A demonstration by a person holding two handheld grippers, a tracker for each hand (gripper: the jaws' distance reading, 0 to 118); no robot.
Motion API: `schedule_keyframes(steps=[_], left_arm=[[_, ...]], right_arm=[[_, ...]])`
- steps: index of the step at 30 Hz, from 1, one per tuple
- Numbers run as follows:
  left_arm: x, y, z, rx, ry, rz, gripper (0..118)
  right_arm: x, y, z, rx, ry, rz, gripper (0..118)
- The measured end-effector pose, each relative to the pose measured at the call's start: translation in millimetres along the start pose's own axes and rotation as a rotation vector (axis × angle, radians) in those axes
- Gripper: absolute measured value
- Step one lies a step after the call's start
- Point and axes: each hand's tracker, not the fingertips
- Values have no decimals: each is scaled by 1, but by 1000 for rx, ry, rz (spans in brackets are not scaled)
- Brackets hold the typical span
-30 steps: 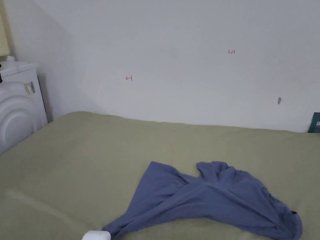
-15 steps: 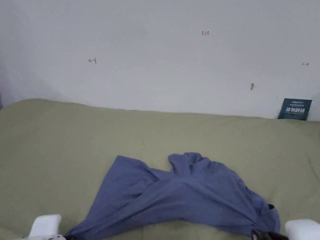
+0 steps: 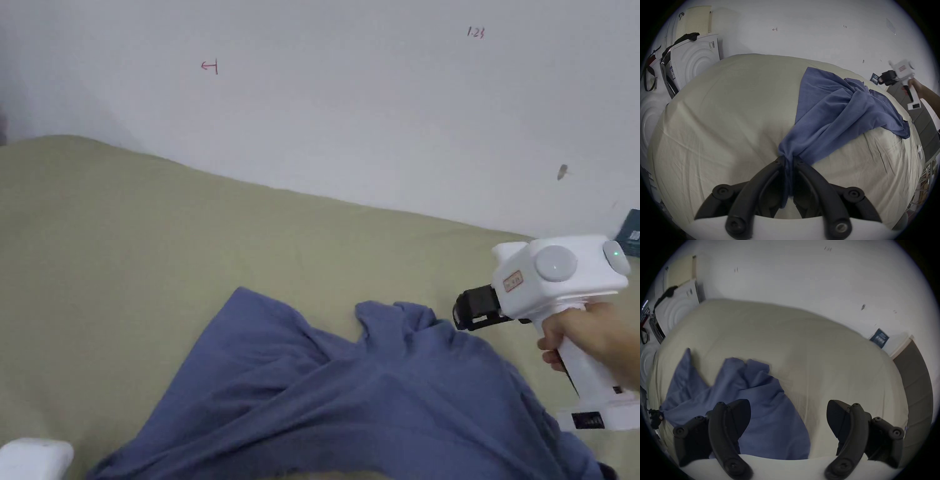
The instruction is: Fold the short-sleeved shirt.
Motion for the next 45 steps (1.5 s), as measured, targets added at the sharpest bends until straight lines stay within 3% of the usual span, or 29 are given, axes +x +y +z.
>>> schedule_keyframes(steps=[4,8,9,10,11,12,15,16,19,22,28,33,41,45], left_arm=[[0,2,-4,3,18,-17,9],[-4,1,-7,5,14,-16,9],[-5,1,-10,8,11,-16,9],[-6,1,-9,11,10,-13,9],[-6,2,-9,9,9,-14,9],[-6,2,-10,9,9,-14,9],[-8,1,-9,12,8,-14,9],[-9,2,-9,12,5,-11,9],[-13,3,-8,12,-9,-2,9],[-18,4,-4,19,-37,16,9],[-20,34,26,101,-80,25,9],[-18,103,60,205,-114,-11,9],[-11,234,112,342,-72,-118,9],[-8,296,127,384,-77,-103,9]], right_arm=[[-5,-4,-35,-80,127,-45,101],[-19,-10,-51,-81,73,-3,101],[-23,-11,-53,-76,80,2,94],[-27,-10,-48,-42,118,-22,78],[-27,-9,-44,-33,144,-46,54],[-32,-10,-39,-1,179,-75,3],[-46,-11,-18,114,123,-30,3],[-49,-12,-11,122,162,-26,3],[-59,-21,23,242,144,-29,3],[-51,-29,70,386,229,-112,3],[-36,-36,159,578,214,-58,3],[-28,-22,223,700,147,-21,3],[-3,16,313,865,56,-60,3],[8,35,345,930,4,-89,3]])
